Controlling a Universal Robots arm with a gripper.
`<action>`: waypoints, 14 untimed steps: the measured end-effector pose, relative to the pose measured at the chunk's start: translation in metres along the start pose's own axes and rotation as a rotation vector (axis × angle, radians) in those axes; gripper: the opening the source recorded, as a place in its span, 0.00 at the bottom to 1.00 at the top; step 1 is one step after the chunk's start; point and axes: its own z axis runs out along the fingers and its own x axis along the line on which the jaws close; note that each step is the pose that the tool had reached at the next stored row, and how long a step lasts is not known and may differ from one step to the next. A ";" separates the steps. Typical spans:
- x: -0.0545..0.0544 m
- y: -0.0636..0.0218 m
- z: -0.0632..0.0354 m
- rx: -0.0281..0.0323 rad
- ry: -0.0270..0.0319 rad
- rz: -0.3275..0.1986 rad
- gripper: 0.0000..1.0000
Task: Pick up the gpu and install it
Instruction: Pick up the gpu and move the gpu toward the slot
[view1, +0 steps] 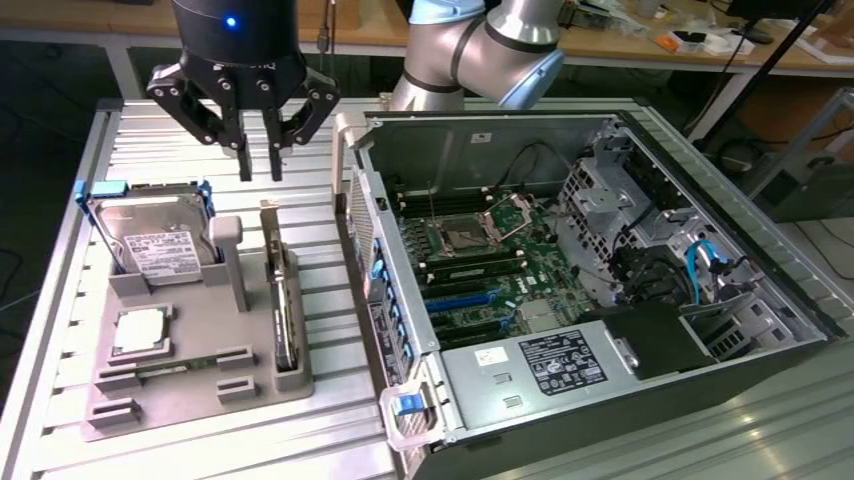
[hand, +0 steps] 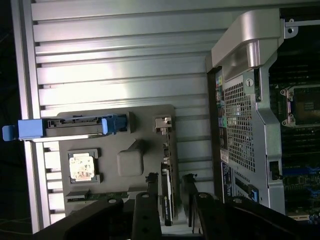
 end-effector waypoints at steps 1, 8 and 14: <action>0.000 0.0000 0.0000 -0.0001 -0.0001 0.000 0.36; 0.000 0.0000 0.0000 0.0000 -0.0001 0.000 0.48; 0.000 -0.0002 0.0000 0.0000 0.0000 0.000 0.48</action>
